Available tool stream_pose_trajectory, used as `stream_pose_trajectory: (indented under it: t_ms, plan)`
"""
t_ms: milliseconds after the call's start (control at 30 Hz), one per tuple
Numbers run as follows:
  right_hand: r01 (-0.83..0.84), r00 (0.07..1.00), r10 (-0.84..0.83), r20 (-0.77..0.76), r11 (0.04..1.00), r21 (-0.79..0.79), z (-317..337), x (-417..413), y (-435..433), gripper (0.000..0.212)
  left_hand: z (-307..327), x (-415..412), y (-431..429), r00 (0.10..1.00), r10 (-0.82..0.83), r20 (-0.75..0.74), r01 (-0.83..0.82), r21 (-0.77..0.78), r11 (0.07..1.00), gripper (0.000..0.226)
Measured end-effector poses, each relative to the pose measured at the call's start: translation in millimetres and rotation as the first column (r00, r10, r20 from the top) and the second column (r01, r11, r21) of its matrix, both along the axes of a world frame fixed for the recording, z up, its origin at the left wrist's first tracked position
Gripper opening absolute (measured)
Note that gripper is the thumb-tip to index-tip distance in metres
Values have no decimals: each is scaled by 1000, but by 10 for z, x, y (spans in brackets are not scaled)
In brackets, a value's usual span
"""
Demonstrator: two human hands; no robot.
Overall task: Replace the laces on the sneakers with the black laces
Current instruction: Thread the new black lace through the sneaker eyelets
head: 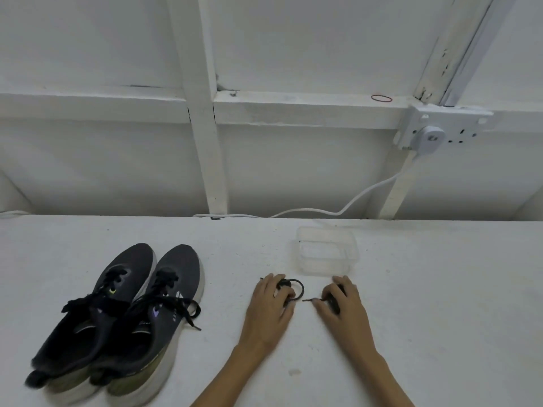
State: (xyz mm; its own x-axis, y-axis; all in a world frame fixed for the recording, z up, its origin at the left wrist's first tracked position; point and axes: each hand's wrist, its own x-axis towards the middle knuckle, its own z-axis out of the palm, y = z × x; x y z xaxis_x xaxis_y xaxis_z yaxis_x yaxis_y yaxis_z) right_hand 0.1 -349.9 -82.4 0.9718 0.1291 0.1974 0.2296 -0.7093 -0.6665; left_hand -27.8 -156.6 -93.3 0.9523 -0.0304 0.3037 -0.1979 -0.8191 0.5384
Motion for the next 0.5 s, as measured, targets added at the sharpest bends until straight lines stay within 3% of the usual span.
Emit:
stream_pose_trajectory:
  t_ms: [200,300,400,500]
  plan:
    - [-27,999,28,-23,999,28,-34,-69,472,39,-60,-244,443,984,179,9,-178,-63,982,11]
    - [-81,997,82,-12,996,23,-31,-111,687,30,-47,-356,573,971,240,-4,-240,-58,969,11]
    - [-158,987,158,6,987,10,-40,-171,799,7,-51,-449,658,963,271,-2,-271,-52,961,12]
    - [-205,978,206,14,977,-61,-44,-223,829,20,-55,-545,705,963,269,-24,-270,-77,960,15]
